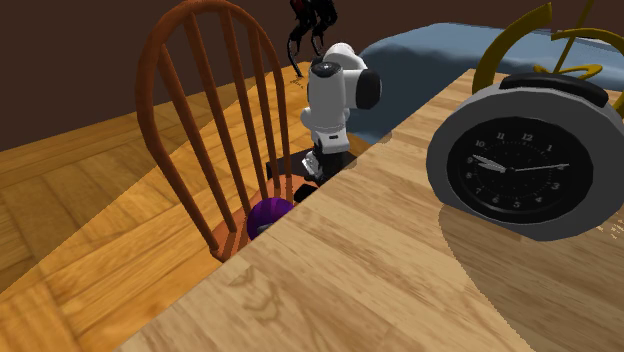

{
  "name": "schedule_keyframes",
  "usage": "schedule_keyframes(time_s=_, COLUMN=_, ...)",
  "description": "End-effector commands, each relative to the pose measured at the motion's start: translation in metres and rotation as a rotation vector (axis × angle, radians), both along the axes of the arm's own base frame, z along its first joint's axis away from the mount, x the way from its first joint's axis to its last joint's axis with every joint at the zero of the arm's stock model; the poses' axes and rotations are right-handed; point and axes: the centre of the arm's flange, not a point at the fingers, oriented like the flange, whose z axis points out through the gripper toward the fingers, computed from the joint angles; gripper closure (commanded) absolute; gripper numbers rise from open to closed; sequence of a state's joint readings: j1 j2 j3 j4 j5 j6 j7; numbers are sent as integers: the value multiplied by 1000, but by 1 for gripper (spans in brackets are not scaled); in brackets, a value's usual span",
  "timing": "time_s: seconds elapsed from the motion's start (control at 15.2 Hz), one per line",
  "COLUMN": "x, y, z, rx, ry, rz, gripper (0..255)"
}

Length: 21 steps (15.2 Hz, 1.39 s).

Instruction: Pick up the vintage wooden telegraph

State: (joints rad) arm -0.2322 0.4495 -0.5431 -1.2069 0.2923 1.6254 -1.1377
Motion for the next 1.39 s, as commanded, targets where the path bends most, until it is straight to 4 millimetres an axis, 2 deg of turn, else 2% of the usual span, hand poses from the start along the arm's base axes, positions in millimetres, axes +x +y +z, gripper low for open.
schedule_keyframes(time_s=0.0, x=0, y=0, z=0, rx=0, ry=0, rz=-1, gripper=255)
schedule_keyframes(time_s=0.2, x=1, y=-1, z=-1, rx=0, ry=0, rz=-1, gripper=255)
schedule_keyframes(time_s=1.19, x=1, y=-1, z=79, rx=0, ry=0, rz=-1, gripper=255)
schedule_keyframes(time_s=1.32, x=1, y=-1, z=79, rx=0, ry=0, rz=-1, gripper=255)
